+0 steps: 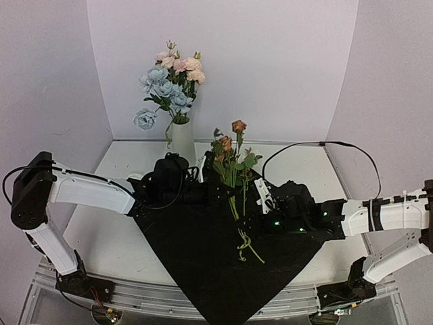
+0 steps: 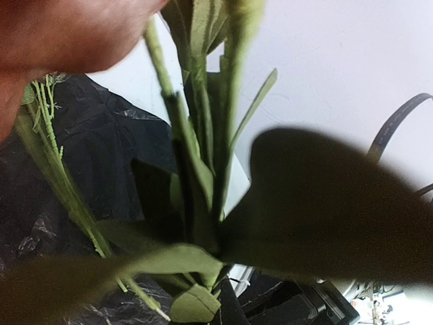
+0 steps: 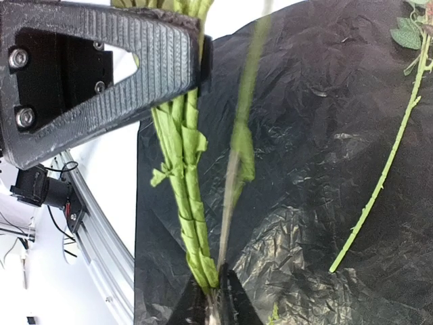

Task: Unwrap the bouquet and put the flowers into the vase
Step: Pick up the fake flower from the wrapping paper.

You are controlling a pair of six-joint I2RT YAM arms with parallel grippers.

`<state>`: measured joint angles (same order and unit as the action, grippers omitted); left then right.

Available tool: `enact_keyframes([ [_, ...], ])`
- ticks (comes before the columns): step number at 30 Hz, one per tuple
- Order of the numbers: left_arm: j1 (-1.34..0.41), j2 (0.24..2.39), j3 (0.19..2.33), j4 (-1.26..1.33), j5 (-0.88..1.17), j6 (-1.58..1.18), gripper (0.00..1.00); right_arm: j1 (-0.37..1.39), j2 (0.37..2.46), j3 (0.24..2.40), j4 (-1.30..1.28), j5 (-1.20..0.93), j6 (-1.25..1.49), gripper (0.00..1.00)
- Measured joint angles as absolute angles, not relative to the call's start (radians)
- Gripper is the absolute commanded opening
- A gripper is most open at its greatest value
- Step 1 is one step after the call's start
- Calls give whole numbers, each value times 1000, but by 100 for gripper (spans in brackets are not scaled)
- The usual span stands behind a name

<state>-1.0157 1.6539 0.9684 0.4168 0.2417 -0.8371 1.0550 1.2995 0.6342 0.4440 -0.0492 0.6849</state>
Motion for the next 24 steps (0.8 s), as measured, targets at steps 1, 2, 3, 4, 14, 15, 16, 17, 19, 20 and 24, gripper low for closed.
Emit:
enact_keyframes([
  [1,-1016,1654,968,417,241,-837,3,1055,1299,634,445,-51,683,2],
  [2,-1016,1654,968,417,241,-837,4,1055,1300,634,446,-53,679,0],
  [3,-1016,1654,968,416,240,-837,7,1055,1300,634,448,-57,678,0],
  [4,-1016,1654,968,416,241,-836,11,1055,1300,634,450,-59,677,0],
  [14,-1016,1650,963,418,233,-843,50,1055,1299,628,450,-32,681,0],
  [15,-1016,1647,958,418,232,-844,54,1055,1298,624,449,-22,683,0],
  [16,-1016,1644,953,418,232,-845,58,1055,1296,620,449,-12,685,0],
  [17,-1016,1642,949,418,232,-846,60,1055,1293,616,448,-3,686,0],
  [19,-1016,1636,938,418,231,-847,65,1055,1285,610,443,17,688,0],
  [20,-1016,1634,933,418,230,-852,68,1055,1281,608,442,24,688,0],
  [24,-1016,1633,923,416,228,-864,72,1055,1269,607,442,43,687,0],
])
